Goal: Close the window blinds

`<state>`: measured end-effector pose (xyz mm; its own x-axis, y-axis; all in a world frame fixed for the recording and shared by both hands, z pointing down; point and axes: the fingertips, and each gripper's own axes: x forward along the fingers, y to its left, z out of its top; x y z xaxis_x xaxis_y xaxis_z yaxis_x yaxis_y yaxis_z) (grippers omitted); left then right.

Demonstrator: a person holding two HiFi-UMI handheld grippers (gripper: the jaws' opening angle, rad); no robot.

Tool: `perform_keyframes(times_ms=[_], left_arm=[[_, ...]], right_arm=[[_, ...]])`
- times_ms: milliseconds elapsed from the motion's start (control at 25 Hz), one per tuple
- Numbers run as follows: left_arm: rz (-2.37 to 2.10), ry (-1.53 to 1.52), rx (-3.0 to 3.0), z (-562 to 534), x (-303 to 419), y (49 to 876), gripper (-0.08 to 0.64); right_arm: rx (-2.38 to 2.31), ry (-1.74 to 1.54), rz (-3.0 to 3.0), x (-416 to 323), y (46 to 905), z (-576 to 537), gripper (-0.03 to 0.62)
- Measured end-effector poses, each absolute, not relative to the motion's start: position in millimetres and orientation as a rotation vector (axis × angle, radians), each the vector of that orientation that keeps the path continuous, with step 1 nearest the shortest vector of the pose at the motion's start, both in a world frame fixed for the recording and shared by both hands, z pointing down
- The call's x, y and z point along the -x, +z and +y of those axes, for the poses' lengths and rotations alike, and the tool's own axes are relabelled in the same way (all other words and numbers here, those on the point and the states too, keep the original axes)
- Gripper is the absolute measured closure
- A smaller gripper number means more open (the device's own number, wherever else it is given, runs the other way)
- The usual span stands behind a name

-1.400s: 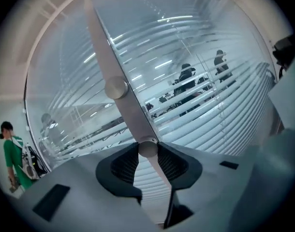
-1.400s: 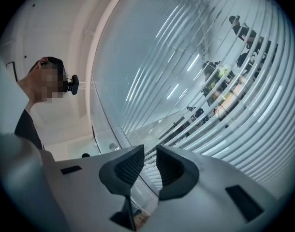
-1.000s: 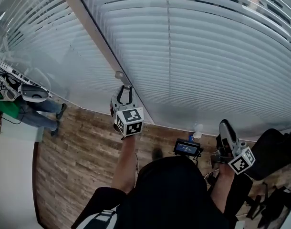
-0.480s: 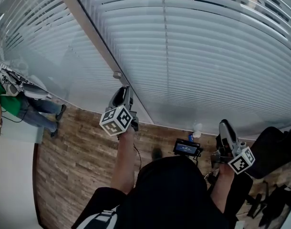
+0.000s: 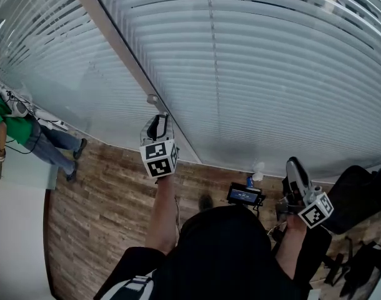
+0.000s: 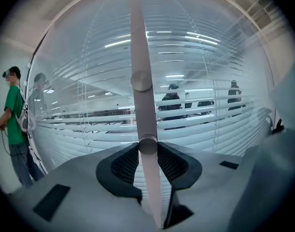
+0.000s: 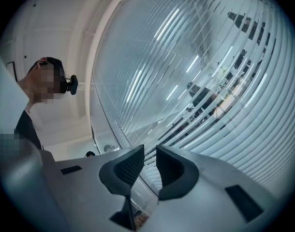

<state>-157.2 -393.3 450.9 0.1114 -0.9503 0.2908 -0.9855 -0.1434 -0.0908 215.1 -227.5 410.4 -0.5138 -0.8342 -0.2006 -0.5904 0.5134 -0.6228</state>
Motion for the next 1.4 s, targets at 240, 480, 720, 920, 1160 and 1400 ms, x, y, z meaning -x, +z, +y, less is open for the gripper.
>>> perform_keyframes(times_ms=[240,480,720,920,1160,1400], left_arm=[[-1.995,0.468,-2.259,-391,154,453,0.425],[-1.809,0.13,-2.204,-388,150,455,0.416],[-1.647,-0.2,-2.077,-392,158,458,0.394],[-1.694,-0.161,-2.076,-397,162,450,0.42],[-1.852,0.124,-2.167,-397,159,451,0.422],[-1.967,0.389,-2.224,-397,158,453,0.422]], right_arm=[[1.156,-0.676,2.276,-216,413,-227,0.52],[1.138,-0.674,2.284,-214,412,-229,0.52],[1.143,-0.678,2.286,-213,416,-230,0.52],[1.155,-0.675,2.277,-215,411,-231,0.52],[1.163,-0.675,2.269,-220,413,-230,0.52],[1.16,-0.677,2.271,-219,414,-230,0.52]])
